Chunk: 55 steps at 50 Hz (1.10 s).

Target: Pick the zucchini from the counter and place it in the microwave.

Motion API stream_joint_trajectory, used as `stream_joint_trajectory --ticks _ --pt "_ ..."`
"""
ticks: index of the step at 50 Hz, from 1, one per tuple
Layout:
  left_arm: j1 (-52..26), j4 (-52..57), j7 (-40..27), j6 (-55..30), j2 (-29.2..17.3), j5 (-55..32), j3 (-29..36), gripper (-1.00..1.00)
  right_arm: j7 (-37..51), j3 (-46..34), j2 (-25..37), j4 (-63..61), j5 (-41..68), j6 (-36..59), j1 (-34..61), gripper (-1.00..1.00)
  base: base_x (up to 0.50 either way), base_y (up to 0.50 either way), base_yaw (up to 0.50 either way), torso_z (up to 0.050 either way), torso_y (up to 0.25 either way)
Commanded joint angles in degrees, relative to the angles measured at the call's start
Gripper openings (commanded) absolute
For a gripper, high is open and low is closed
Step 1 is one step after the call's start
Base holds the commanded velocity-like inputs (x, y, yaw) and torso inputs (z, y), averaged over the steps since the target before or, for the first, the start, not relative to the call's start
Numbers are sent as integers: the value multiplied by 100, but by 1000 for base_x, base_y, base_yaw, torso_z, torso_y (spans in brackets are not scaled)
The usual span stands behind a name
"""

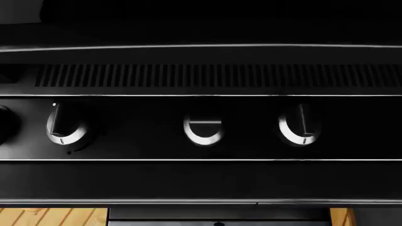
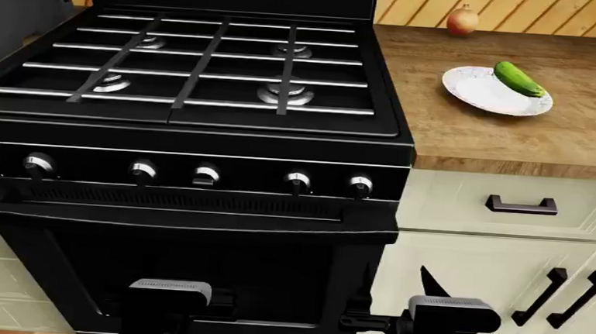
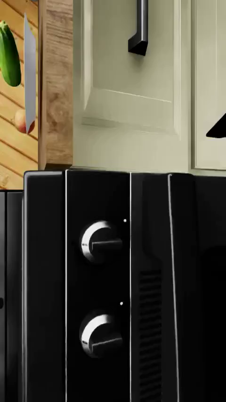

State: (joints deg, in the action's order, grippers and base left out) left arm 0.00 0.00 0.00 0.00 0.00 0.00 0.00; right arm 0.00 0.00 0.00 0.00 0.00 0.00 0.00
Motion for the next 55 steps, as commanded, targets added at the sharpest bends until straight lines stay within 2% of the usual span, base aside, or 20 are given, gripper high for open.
stream_joint_trajectory --ticks 1,12,16,20,25,35,37,41,49,55 --pt "21 57 -76 -1 -97 -118 99 100 111 -107 79 -29 133 13 -6 100 0 0 0 0 0" --pt "159 493 -139 -134 -324 -364 312 100 351 -284 256 -137 468 177 20 100 0 0 0 0 0" --pt "319 1429 -135 -492 -497 -491 264 100 359 -361 354 -879 589 666 -66 100 0 0 0 0 0" --pt "362 2868 -36 -1278 -803 -498 365 100 301 -405 469 -1694 844 1346 -98 100 0 0 0 0 0" --pt "-32 4334 -5 -2685 -1038 -716 355 100 362 -376 662 -2779 1087 2265 28 100 0 0 0 0 0" --pt "-796 5982 85 -4611 -1360 -1462 37 100 455 -25 1061 -4519 1850 4094 649 100 0 0 0 0 0" --pt "-967 5997 -504 -4580 -1833 -2151 62 100 473 55 1147 -4718 1969 4379 800 100 0 0 0 0 0" --pt "-1328 5995 -2219 -4033 -3203 -3784 392 100 529 317 1256 -5135 2281 4928 1074 100 0 0 0 0 0" --pt "-1383 5969 -2920 -3504 -3954 -4616 146 100 564 1012 1369 -5730 3118 5807 1576 100 0 0 0 0 0" --pt "-1141 5980 -3222 -3063 -4433 -4905 -231 100 955 1689 1696 -5989 4347 6381 2056 100 0 0 0 0 0"
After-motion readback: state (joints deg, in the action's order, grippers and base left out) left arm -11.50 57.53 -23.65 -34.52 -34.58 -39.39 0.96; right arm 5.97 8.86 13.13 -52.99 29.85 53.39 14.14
